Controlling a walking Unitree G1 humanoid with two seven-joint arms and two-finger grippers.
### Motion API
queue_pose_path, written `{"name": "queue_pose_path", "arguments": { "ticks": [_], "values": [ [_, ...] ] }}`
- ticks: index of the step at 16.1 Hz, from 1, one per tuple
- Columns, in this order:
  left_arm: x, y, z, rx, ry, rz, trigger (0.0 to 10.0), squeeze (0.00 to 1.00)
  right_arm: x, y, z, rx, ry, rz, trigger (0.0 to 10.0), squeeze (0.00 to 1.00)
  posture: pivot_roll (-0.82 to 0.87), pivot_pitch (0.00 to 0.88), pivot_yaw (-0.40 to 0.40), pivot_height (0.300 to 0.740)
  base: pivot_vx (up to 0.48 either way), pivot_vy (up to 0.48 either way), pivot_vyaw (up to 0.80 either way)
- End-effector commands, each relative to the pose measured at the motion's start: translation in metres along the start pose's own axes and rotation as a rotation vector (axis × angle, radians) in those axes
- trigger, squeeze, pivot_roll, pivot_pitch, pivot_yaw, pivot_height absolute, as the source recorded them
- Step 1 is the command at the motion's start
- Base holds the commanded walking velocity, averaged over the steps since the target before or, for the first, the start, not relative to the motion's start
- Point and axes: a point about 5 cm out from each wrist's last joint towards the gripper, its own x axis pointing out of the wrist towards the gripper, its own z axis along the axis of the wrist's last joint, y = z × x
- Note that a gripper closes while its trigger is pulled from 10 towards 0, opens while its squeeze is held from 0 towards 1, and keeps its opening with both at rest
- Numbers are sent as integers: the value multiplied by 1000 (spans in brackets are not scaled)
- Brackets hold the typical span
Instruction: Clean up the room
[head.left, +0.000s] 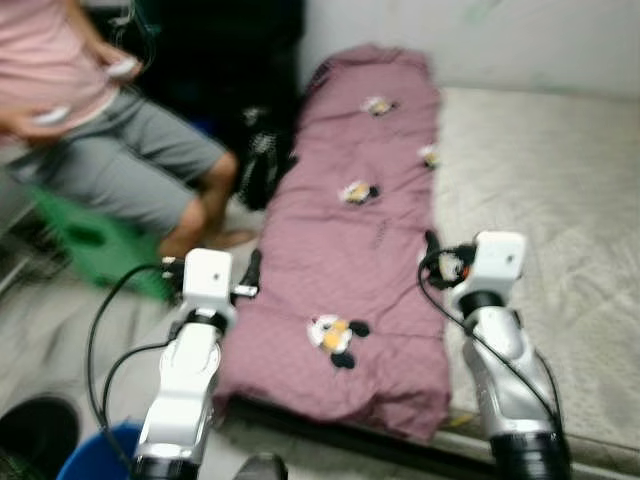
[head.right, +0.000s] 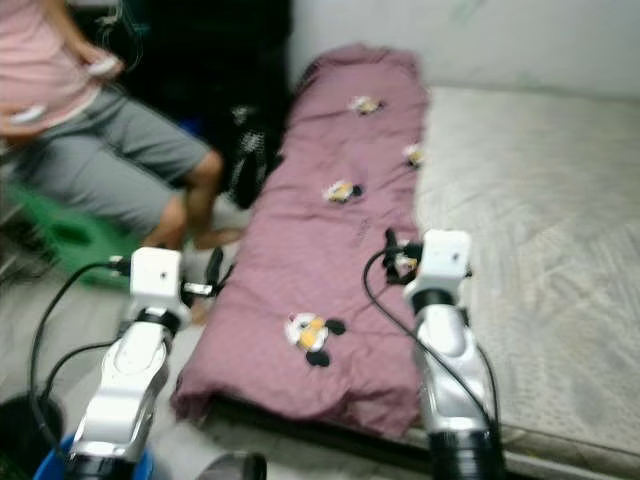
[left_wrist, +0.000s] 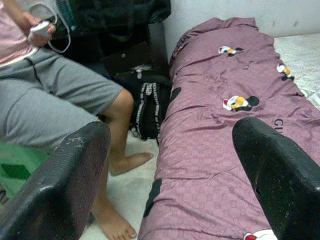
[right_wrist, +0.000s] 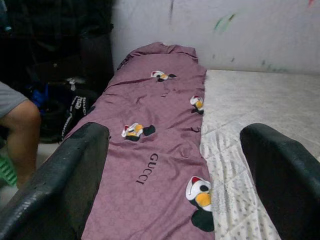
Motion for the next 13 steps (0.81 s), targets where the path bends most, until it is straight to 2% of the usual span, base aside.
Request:
{"name": "queue_pose_path", "arguments": {
  "ticks": [1, 13],
  "values": [
    [0, 5, 1, 7, 1, 15, 10000, 0, 1, 4, 4, 7, -16, 16, 10000, 0, -60, 0, 34, 740, 0, 0, 794],
    [1, 7, 2, 16, -6, 32, 10000, 0, 3, 8, 5, 11, -20, 40, 10000, 0, -57, 0, 34, 740, 0, 0, 794]
  ]
}}
